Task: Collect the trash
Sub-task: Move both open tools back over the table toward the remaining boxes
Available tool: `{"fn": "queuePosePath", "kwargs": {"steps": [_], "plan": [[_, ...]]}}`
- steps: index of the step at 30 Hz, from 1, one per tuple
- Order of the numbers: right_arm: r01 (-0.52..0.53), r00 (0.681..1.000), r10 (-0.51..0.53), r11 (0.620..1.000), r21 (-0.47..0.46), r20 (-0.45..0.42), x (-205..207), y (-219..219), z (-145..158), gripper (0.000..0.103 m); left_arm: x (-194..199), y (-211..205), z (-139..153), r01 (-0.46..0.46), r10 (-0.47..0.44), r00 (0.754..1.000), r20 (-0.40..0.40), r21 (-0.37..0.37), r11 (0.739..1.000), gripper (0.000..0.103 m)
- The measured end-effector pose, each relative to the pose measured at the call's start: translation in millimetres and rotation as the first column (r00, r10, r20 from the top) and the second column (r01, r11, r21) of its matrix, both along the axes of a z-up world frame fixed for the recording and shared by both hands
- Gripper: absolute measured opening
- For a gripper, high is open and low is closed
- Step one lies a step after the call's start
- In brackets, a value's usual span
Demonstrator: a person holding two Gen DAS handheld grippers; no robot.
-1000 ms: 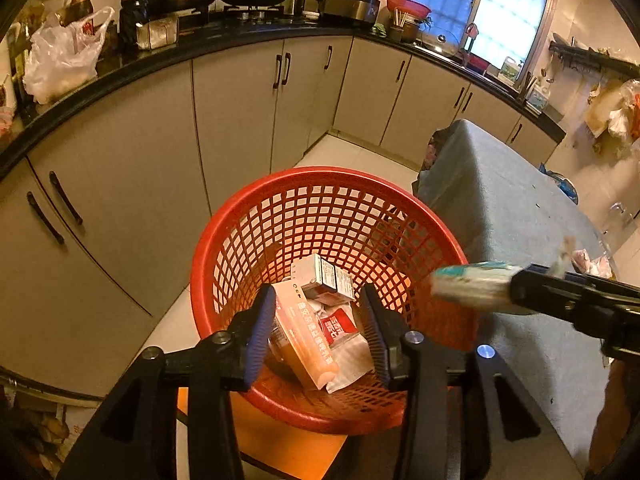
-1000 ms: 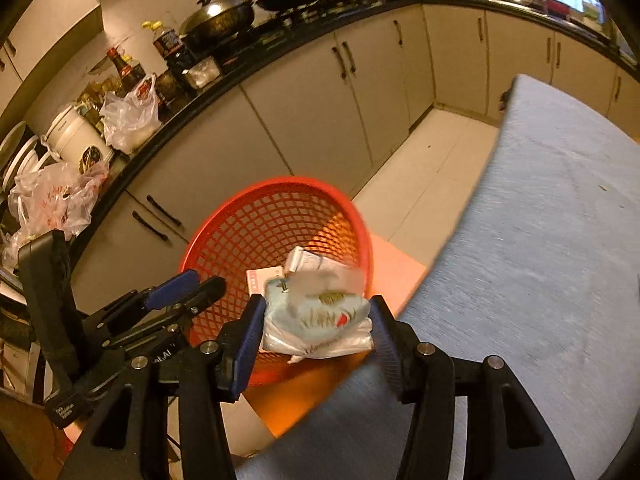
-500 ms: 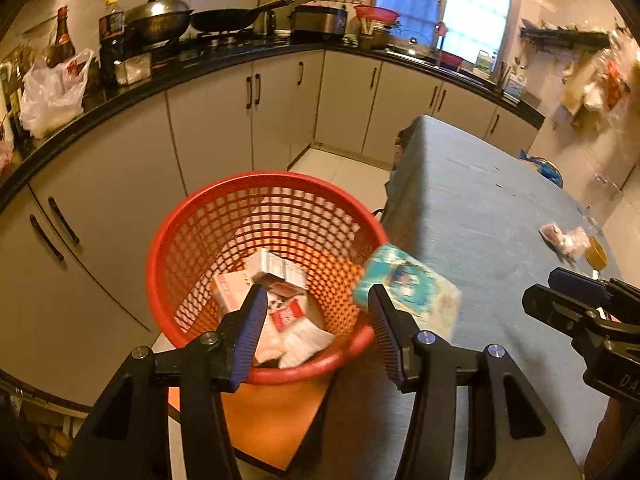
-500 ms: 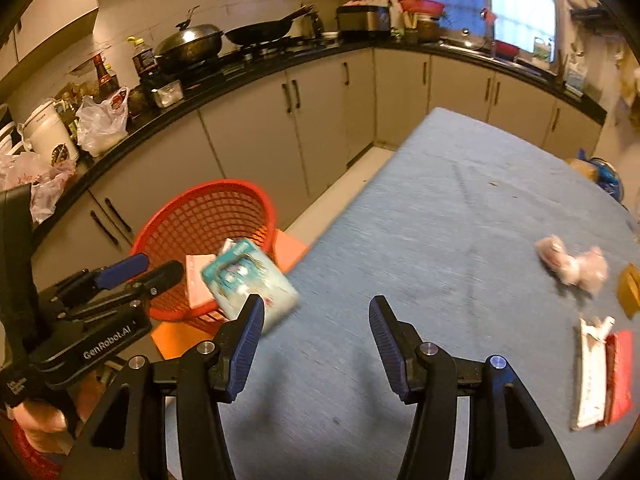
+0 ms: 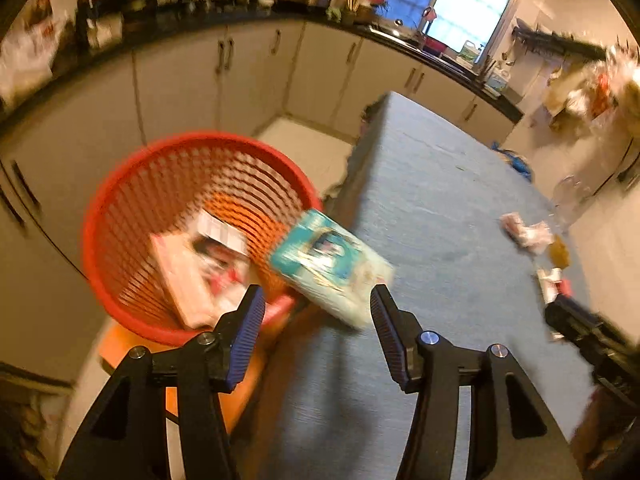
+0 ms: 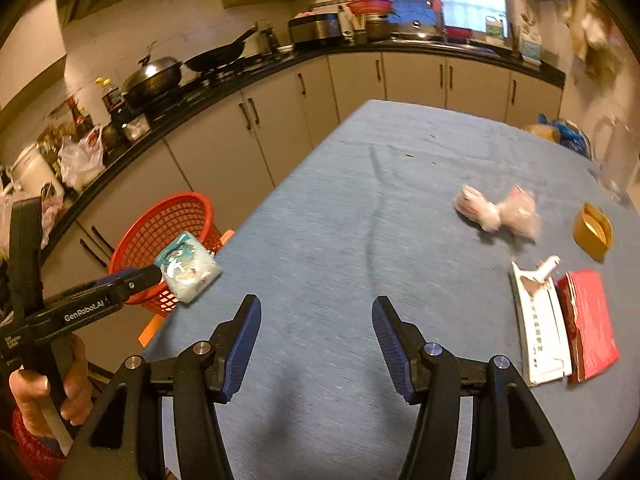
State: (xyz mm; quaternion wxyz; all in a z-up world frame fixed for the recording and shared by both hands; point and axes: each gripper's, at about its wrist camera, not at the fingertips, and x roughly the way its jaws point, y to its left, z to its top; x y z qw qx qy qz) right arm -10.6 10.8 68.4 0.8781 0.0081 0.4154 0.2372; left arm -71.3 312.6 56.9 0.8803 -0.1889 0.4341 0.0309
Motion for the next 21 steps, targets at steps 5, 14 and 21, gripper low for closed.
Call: {"fn": "queuePosePath", "kwargs": {"steps": [5,14,21], "plan": [[0.006,1.000,-0.006,1.000,0.028,-0.027,1.5,-11.8,-6.9,0.062,-2.5,-7.7,6.2,0.002,-0.001,1.000,0.009,-0.067,0.998,0.054],[-0.167,0.983,0.164,0.985,-0.030,-0.080,6.5,46.8,-21.1,0.056,-18.5,15.1,9.4,-0.056,0.057,0.998,0.033,-0.031,0.998,0.054],[-0.245,0.968,0.234,0.961,-0.128,-0.090,13.6,107.3,-34.0,0.056,-30.2,41.1,12.5,-0.089,0.086,0.994,0.071,0.046,0.995,0.054]]}}
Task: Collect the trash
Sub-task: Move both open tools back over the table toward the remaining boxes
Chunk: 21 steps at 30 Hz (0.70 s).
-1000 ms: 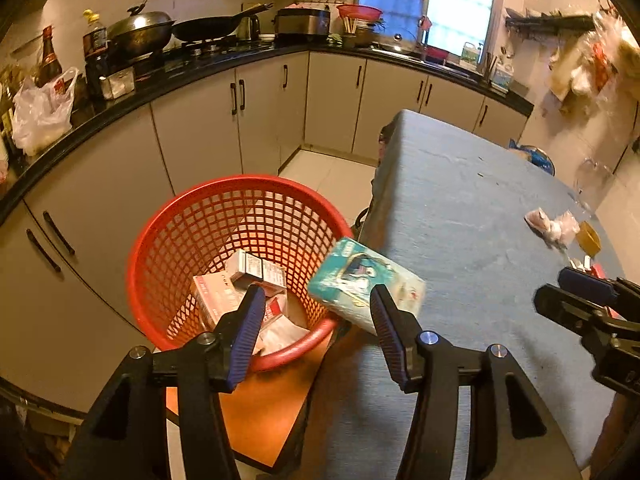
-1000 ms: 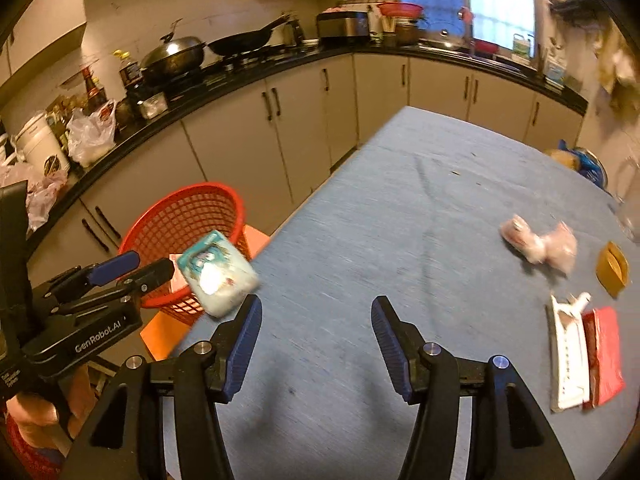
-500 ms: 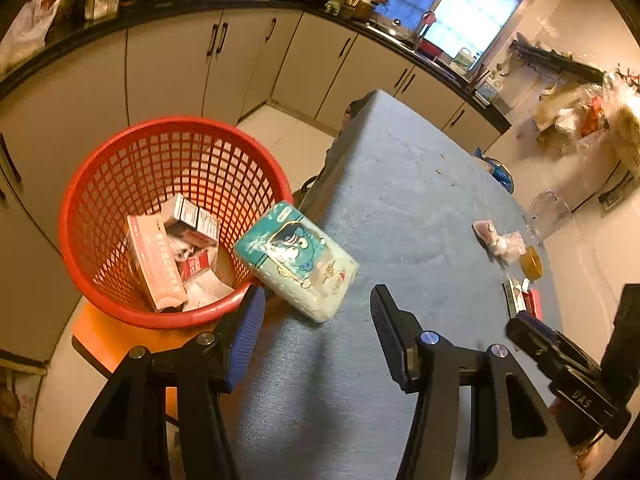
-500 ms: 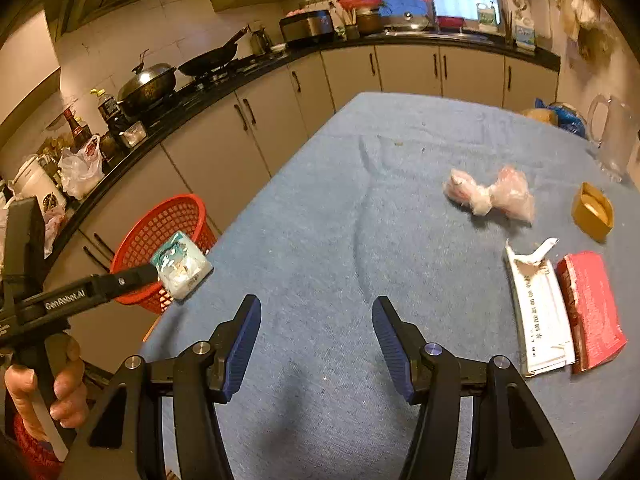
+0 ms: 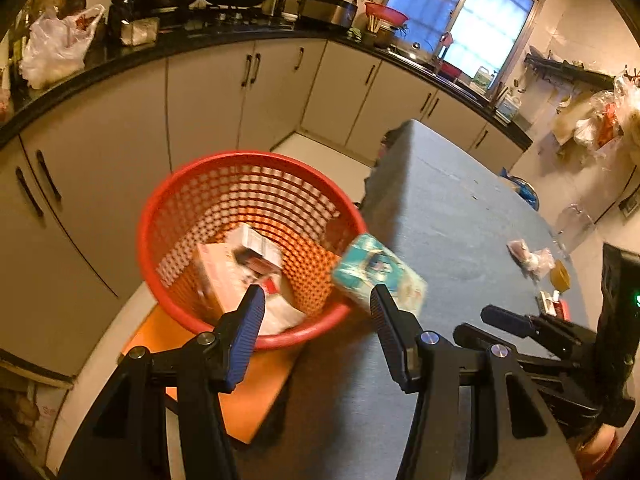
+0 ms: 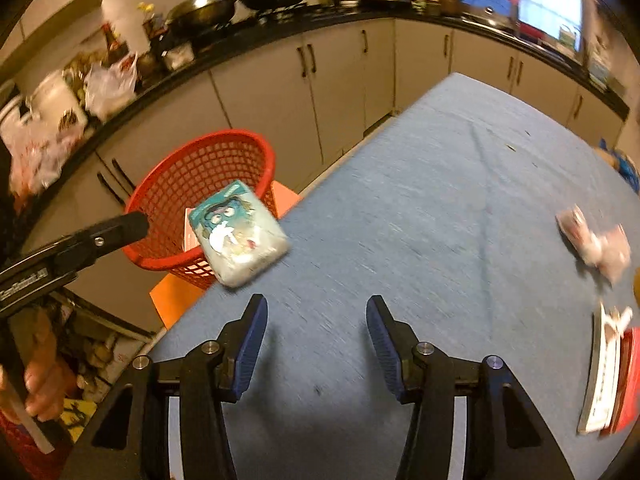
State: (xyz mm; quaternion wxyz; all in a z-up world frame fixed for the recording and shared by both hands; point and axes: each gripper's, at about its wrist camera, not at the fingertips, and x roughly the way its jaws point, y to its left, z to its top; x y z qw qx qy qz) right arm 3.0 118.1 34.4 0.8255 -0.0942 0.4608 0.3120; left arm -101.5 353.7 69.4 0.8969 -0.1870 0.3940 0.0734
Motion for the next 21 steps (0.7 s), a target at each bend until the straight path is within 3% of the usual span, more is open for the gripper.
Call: {"fn": "queuePosePath", "kwargs": {"steps": [8,10,14,21], "plan": [[0.009,1.000,-0.006,0.990,-0.144,0.020,11.7,44.6,-12.5,0.056,-3.0,25.6,-10.2,-0.016,0.016,1.000,-0.004,0.009,1.000,0.054],[0.005,1.000,-0.004,0.996,-0.094,0.004,15.5,49.7,-9.0,0.056,-4.3,30.2,-10.9,-0.023,0.023,1.000,-0.003,0.008,1.000,0.054],[-0.014,0.999,0.018,0.995,0.095,-0.045,24.0,58.2,5.0,0.056,-5.9,36.8,-12.2,-0.041,0.041,0.999,-0.002,0.004,0.999,0.054],[0.073,0.996,-0.066,0.989,0.126,-0.060,34.4,19.3,11.0,0.056,-6.4,33.0,-9.3,-0.043,0.043,0.999,0.004,0.015,0.999,0.054]]}}
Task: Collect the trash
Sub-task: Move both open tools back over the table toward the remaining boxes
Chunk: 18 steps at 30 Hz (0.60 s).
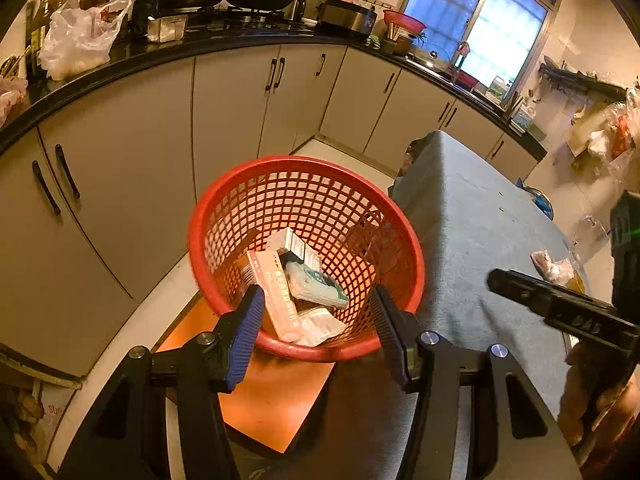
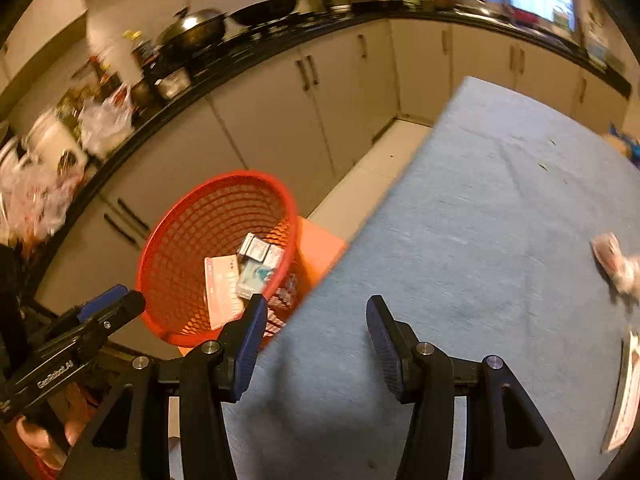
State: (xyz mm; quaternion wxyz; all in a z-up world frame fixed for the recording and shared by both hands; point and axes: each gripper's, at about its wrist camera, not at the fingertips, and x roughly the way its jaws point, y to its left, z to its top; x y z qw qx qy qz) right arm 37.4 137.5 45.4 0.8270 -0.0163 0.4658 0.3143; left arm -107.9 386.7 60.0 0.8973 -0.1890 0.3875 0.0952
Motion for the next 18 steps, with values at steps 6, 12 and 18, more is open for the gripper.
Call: {"fn": "queuePosePath", "kwargs": {"steps": [6,12,18], "plan": [[0.062,0.997,-0.064,0.997,0.037,0.044,-13.5,-52.9,19.3,0.056,5.8,-38.8,10.9,0.074,-0.075,0.997,0.011,0.055,0.996,0.054],[0.147,0.986,-0.152,0.987,0.070,0.070,-25.7,-115.7,32.2,0.056,15.7,-91.9,19.6,0.178,-0.179,0.984,0.003,0.089,0.980,0.054],[0.266,0.960,-0.273,0.960,0.092,0.067,-31.1,-196.5,36.6,0.056,26.3,-155.9,22.4,0.294,-0.294,0.956,-0.015,0.096,0.951,0.054]]}}
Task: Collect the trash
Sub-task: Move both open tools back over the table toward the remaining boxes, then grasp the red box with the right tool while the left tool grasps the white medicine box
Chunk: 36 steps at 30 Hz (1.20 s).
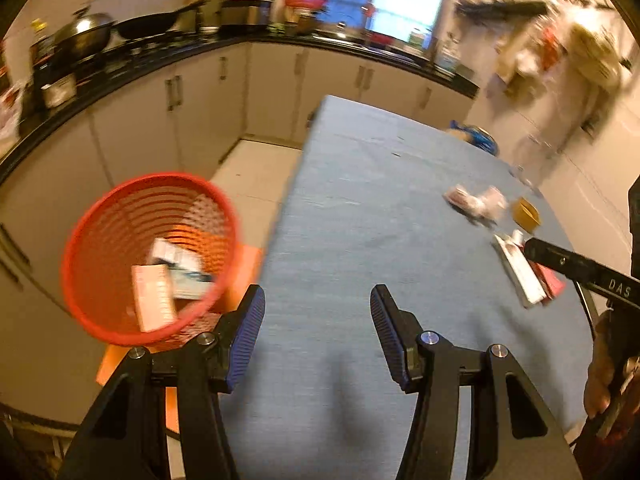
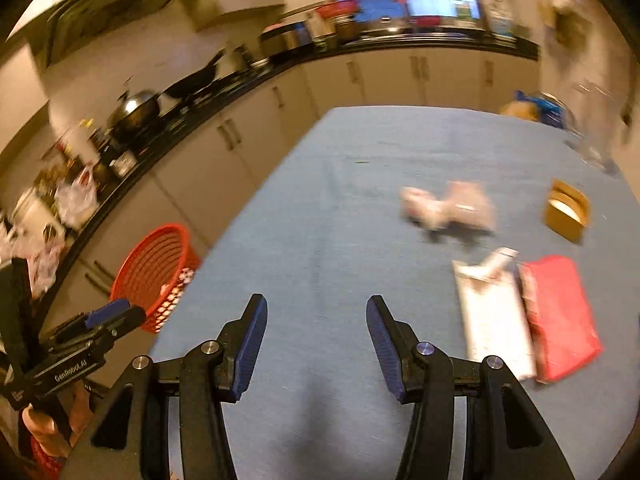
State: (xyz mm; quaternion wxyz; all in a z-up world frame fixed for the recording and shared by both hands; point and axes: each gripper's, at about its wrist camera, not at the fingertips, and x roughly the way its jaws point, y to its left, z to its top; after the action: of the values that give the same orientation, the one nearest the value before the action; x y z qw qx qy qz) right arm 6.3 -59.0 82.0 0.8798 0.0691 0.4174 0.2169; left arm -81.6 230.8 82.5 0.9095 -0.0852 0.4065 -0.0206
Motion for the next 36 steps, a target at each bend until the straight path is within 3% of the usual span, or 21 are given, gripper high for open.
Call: {"fn": "queuePosePath", "kwargs": {"steps": [3,10,15,19,26,36], "plan": [[0.060,0.998,-0.060,0.998,0.007,0.008,-5.0,-41.8,0.2,0.056,6.2,-38.0,1.7,0.068,-0.068,0.998,-0.015,0.013,0.998,0.054],[0.219,0.976,-0.218,0.975,-0.039,0.015,-3.4,-132.2,-5.9,0.072,15.7,-110.9,0.7,0.207,-0.206,0.977,-0.053,0.022,0.978,0.058],[0.249,0.966,-0.254,0.963,-0.102,-0.038,14.4,-166.1,-27.6,0.081,17.3,-141.5,-8.6,0.260,-0.256,0.963,-0.081,0.042,0.965,0.059],[0.268,0.955,-0.275,0.961,-0.072,-0.111,30.0,-186.8,-51.4,0.081,17.9,-150.4,-16.9,0.273,-0.267,0.958,-0.103,0.057,0.960,0.059],[0.232,0.955,-0.226,0.973,0.009,-0.192,30.1,-187.6,-71.7,0.081,26.1,-147.3,-23.5,0.265,-0.258,0.958,-0.126,0.050,0.963,0.059],[0.153,0.978,-0.181,0.962,-0.228,-0.104,34.5,-145.1,-69.1,0.091,37.6,-154.0,-27.1,0.270,-0.263,0.954,-0.143,0.033,0.962,0.060]]}}
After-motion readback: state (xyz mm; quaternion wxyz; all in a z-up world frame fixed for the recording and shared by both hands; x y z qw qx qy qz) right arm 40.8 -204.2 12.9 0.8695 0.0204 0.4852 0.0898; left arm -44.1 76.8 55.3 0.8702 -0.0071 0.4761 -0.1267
